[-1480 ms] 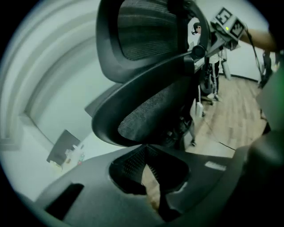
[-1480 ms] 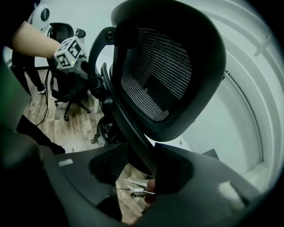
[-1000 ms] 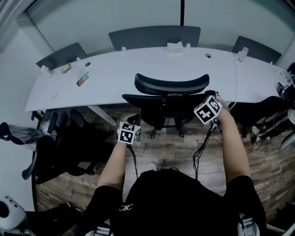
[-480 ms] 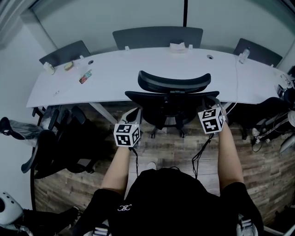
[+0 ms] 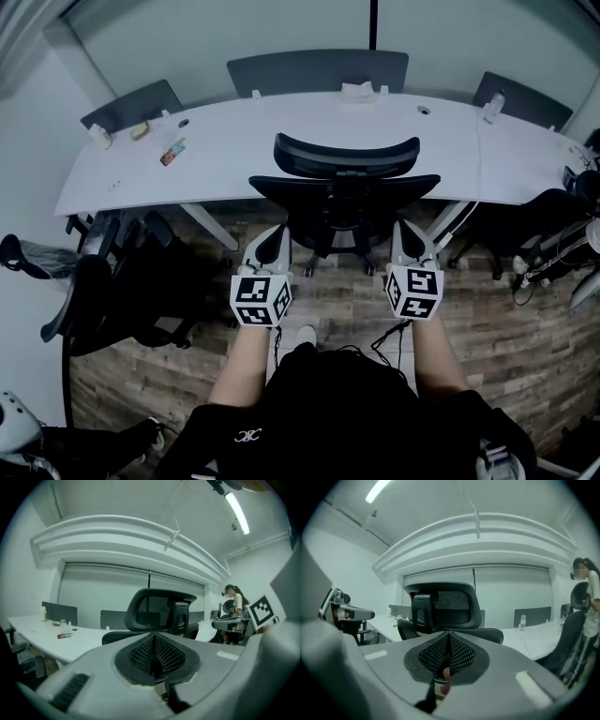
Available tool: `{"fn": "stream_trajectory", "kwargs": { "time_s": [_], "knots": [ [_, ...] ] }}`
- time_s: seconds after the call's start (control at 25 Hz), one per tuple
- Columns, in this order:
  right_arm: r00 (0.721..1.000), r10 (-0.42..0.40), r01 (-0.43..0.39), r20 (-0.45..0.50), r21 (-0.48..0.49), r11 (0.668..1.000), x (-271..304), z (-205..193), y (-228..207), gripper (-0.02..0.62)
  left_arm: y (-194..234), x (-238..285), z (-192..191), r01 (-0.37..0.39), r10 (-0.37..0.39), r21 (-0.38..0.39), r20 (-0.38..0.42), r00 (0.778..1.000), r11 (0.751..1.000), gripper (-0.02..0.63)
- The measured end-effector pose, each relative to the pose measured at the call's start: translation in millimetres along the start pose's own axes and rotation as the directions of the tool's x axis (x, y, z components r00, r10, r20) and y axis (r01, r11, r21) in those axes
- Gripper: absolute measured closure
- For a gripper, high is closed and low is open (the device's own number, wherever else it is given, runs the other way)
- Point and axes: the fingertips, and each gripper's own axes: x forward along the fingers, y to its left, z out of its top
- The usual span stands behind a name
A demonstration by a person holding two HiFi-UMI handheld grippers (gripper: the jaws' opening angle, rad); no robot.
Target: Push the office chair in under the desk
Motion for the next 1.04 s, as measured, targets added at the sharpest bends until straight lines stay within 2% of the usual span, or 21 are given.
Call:
{"fn": "stream_trajectory", "kwargs": {
  "time_s": [0.16, 0.36, 0.52, 0.68, 1.04],
  "knots": [
    [1.0, -0.015, 0.015, 0.007, -0.014, 1.0, -16.8, -5.1, 5.7, 0.589, -23.6, -10.1, -1.9, 0.006, -0.006, 0.021, -0.001, 1.0, 1.0, 0.6],
    [1.0, 0.013, -0.013, 0.018, -0.027, 1.0, -37.2, -0.3, 10.6, 0.589, -35.8, -19.3, -3.3, -0.047, 0.046, 0.025, 0.015, 0.999, 0.999, 0.6],
    [1.0, 0.019, -0.019, 0.025, -0.015, 1.0, -44.3, 0.0, 11.3, 0.588, -41.8, -19.8, 0.5, -0.052, 0.051, 0.032, 0.018, 0.999, 0.998, 0.6],
    [1.0, 0.017, -0.017, 0.019, -0.019, 1.0, -44.9, -2.0, 12.1, 0.588, -43.7, -21.9, 7.7, -0.065, 0.062, 0.074, 0.042, 0.997, 0.995, 0.6],
    [1.0, 0.016, -0.015, 0.022, -0.037, 0.999, -38.6, 2.9, 20.9, 0.589, -34.8, -24.8, 9.4, -0.065, 0.063, 0.096, 0.023, 0.998, 0.993, 0.6]
  ]
}}
